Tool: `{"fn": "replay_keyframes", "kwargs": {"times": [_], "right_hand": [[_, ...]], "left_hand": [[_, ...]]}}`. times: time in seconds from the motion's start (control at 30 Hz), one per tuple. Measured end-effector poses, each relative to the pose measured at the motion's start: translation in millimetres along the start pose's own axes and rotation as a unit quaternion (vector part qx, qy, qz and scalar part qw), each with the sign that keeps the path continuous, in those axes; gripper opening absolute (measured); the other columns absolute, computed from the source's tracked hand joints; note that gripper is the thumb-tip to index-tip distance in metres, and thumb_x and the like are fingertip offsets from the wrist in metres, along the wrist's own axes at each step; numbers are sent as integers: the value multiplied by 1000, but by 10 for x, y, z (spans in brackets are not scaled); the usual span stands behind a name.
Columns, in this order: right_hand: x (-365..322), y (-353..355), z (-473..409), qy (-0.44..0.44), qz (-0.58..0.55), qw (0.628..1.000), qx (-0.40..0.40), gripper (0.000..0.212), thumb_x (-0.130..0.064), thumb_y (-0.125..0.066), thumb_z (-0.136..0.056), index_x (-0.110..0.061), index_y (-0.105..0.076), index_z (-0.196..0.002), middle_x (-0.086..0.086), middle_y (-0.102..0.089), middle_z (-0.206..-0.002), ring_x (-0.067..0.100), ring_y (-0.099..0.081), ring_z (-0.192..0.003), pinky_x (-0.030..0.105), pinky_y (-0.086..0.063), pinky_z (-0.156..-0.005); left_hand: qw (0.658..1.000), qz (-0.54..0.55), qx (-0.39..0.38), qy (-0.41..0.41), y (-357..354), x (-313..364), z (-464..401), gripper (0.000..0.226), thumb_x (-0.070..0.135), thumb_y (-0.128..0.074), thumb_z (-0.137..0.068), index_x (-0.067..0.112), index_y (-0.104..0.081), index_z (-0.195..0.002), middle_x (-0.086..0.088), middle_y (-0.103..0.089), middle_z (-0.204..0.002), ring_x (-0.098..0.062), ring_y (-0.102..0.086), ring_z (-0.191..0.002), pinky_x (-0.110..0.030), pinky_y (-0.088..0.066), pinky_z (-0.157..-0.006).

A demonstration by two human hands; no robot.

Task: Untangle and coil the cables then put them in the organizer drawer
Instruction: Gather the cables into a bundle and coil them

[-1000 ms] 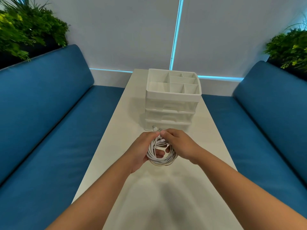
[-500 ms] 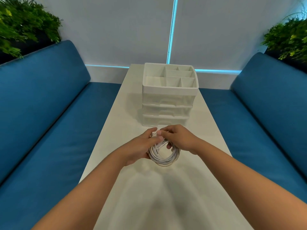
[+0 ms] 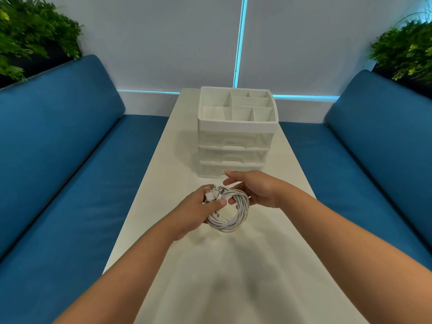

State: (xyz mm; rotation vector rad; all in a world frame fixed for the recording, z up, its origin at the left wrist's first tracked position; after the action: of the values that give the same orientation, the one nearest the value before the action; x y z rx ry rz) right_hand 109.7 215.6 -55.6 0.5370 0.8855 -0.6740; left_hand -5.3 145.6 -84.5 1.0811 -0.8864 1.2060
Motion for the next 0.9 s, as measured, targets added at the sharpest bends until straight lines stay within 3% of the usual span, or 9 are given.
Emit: {"fn": "replay_keyframes", "kwargs": {"times": [0.13,0.3,0.47,0.67,0.77,0.9], "right_hand": [[-9,77,-99,26,-41,998,39,43,-43,-52,-97,-7,-59,-119,11,-66,-111,21,-64,-88,33,-53,-83],[28,306,-287,51,-82,987,127,28,-30,-53,-97,-10,-63,-114,5,-68,-104,19,-63,-84,31,-50,-77],[82,395,-582,30,-188,970,149,21,-19,-51,-98,-9,-61,-114,5,-65,-99,21,-63,-82,30,-52,-75],[124,490,-1044,7,-332,928,168,6,-17,-55,-95,-13,-57,-92,8,-59,-97,24,-61,-82,32,-54,-76],[138,521,-1194,6,-396,902,172,14,-20,-63,-91,-10,-54,-94,8,-54,-97,24,-59,-84,32,-54,-79],[134,485,-1319,25,-496,857,140,47,-30,-71,-86,-8,-48,-121,10,-55,-111,21,-62,-93,32,-52,-85]], "left_hand": [[996,82,22,0,62,-69,-42,25,28,-62,-97,28,-61,-122,1,-70,-113,-14,-66,-96,-37,-57,-88],[990,120,75,12,253,-228,-139,24,27,-57,-99,20,-63,-121,-13,-67,-118,-18,-64,-96,-39,-56,-87],[975,160,151,12,519,-205,-283,20,23,-52,-102,16,-63,-118,-6,-66,-103,-19,-62,-91,-36,-56,-86],[966,168,198,9,740,-147,-505,23,22,-54,-101,15,-61,-121,-5,-66,-105,-17,-62,-94,-33,-55,-84],[966,161,201,9,783,-144,-595,25,24,-56,-100,15,-61,-122,-5,-67,-107,-17,-64,-95,-34,-56,-86],[966,164,198,13,803,-197,-666,26,26,-56,-100,18,-63,-123,-5,-69,-112,-16,-65,-98,-31,-55,-84]]}}
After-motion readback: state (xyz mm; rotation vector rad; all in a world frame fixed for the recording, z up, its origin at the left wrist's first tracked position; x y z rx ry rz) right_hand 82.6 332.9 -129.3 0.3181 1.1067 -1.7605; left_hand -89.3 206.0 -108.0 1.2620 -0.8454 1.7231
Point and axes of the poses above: each hand's wrist, its own z-axis away from the middle knuckle, its own y-axis out of the back of the hand, x = y × z, the point moved 9 cm from there along -z, towards the middle knuckle
